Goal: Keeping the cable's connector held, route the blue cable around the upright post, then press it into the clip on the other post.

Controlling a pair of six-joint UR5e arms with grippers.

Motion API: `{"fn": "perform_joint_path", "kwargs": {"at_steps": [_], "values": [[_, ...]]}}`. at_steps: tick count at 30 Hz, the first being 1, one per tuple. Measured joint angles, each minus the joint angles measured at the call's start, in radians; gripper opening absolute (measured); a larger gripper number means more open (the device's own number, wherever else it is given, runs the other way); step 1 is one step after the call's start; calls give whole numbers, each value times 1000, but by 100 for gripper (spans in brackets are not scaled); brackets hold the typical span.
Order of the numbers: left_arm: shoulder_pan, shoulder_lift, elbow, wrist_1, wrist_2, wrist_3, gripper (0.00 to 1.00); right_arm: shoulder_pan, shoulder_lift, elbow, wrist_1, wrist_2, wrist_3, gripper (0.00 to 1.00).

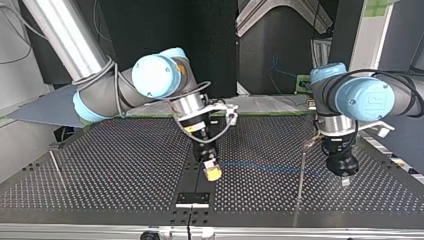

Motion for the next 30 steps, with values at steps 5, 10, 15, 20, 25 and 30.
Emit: {"fn": "perform_joint_path", "kwargs": {"at_steps": [5, 10, 15, 20, 25, 30], "values": [[6, -28, 0, 2, 29, -4, 0, 2, 27, -36, 37, 0, -14, 0], [8, -67, 0, 8, 65, -8, 0, -2, 45, -43, 72, 0, -25, 0], [11, -109, 0, 21, 84, -12, 0, -8, 64, -45, 85, 6, -30, 0], [17, -136, 0, 46, 100, -38, 0, -8, 95, -44, 91, 24, -31, 0], [14, -176, 0, 60, 123, -52, 0, -4, 140, -41, 118, 56, -59, 0], [12, -188, 0, 83, 127, -84, 0, -2, 165, -24, 127, 81, -80, 0]]}}
